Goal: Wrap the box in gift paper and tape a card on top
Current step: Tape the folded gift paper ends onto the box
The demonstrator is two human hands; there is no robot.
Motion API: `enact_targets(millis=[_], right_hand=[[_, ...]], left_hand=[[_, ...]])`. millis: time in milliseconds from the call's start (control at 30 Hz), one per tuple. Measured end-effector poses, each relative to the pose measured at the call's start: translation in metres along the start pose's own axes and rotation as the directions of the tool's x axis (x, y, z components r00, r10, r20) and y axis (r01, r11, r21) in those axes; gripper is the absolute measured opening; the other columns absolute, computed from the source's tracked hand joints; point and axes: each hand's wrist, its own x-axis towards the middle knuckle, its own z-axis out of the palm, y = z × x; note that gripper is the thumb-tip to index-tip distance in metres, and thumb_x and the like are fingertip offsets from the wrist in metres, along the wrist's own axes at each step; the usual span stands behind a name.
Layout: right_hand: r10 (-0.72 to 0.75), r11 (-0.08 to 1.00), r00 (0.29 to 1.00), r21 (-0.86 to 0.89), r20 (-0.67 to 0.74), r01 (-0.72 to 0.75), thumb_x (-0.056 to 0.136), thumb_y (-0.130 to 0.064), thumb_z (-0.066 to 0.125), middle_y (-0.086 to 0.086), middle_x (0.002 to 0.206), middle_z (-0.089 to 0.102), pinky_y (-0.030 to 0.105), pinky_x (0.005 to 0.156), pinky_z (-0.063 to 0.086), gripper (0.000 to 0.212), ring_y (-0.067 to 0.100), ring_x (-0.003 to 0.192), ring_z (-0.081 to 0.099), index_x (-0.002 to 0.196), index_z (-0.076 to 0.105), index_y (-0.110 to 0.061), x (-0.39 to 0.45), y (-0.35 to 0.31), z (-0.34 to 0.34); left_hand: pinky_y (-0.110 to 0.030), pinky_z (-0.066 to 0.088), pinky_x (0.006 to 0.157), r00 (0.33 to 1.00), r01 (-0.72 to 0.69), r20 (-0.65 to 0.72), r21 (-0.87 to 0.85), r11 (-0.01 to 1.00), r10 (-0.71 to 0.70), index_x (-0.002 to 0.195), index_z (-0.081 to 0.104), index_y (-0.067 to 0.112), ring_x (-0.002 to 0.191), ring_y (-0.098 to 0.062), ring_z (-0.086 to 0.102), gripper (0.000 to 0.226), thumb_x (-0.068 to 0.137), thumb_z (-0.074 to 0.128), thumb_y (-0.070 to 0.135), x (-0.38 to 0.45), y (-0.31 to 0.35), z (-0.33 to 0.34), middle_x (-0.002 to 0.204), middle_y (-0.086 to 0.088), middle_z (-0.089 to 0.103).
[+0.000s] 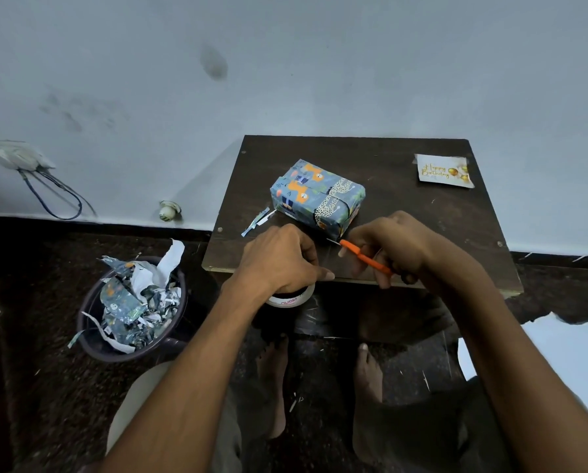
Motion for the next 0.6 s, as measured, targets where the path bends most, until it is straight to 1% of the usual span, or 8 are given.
enact_targets(millis=[133,233,300,433,533,600], right_hand=[[0.044,0.999,0.999,-0.009,0.016,-0.043,0.083,-0.032,0.060,0.016,0.081,0.077,0.015,0.034,0.029,0.027,0.017,0.039,0.053,0.081,0.080,-0.015,0.006,-0.006,0.002],[0.053,0.999,0.999,0.003,0.000,-0.053,0.082,-0.033,0.060,0.018,0.078,0.075,0.013,0.034,0.028,0.027,0.017,0.038,0.051,0.081,0.081,-0.015,0.011,-0.008,0.006],[0.071,0.997,0.997,0.005,0.002,-0.071,0.083,-0.032,0.059,0.018,0.077,0.074,0.013,0.036,0.028,0.028,0.015,0.037,0.049,0.085,0.080,-0.013,0.014,-0.010,0.009],[0.115,0.993,0.993,0.013,0.023,-0.115,0.081,-0.030,0.061,0.017,0.073,0.070,0.014,0.035,0.027,0.028,0.013,0.035,0.041,0.091,0.079,-0.011,0.015,-0.014,0.010],[0.136,0.990,0.990,0.019,0.040,-0.137,0.076,-0.028,0.064,0.019,0.075,0.069,0.015,0.037,0.023,0.033,0.012,0.035,0.034,0.095,0.079,-0.006,0.014,-0.012,0.005],[0.149,0.988,0.988,0.021,0.046,-0.151,0.074,-0.026,0.064,0.019,0.073,0.066,0.015,0.039,0.020,0.033,0.012,0.035,0.026,0.094,0.080,-0.004,0.014,-0.010,0.002]], left_hand=[[-0.034,0.053,0.078,1.000,0.007,0.003,0.009,1.000,-0.007,0.071,0.071,0.030,0.090,-0.012,0.063,0.039,0.065,0.082,0.067,0.001,0.000,0.000,0.083,0.013,0.068],[-0.033,0.051,0.075,1.000,0.008,-0.003,0.008,1.000,-0.008,0.071,0.070,0.030,0.089,-0.012,0.063,0.041,0.063,0.082,0.068,0.001,-0.001,0.000,0.082,0.013,0.068],[-0.033,0.051,0.076,1.000,0.002,-0.007,0.008,1.000,-0.002,0.073,0.071,0.030,0.089,-0.012,0.063,0.042,0.062,0.083,0.068,0.001,-0.001,0.000,0.082,0.013,0.068],[-0.033,0.051,0.077,1.000,0.003,0.000,0.012,1.000,-0.003,0.077,0.073,0.030,0.090,-0.013,0.062,0.042,0.063,0.083,0.068,0.000,-0.001,0.000,0.085,0.012,0.068],[-0.032,0.048,0.075,1.000,0.004,0.002,0.004,1.000,-0.005,0.076,0.072,0.029,0.090,-0.012,0.063,0.040,0.064,0.083,0.066,0.000,-0.001,-0.001,0.083,0.013,0.068],[-0.032,0.047,0.075,1.000,0.003,0.000,-0.006,1.000,-0.003,0.075,0.072,0.029,0.090,-0.012,0.062,0.038,0.066,0.083,0.064,0.000,0.000,-0.002,0.081,0.014,0.067]])
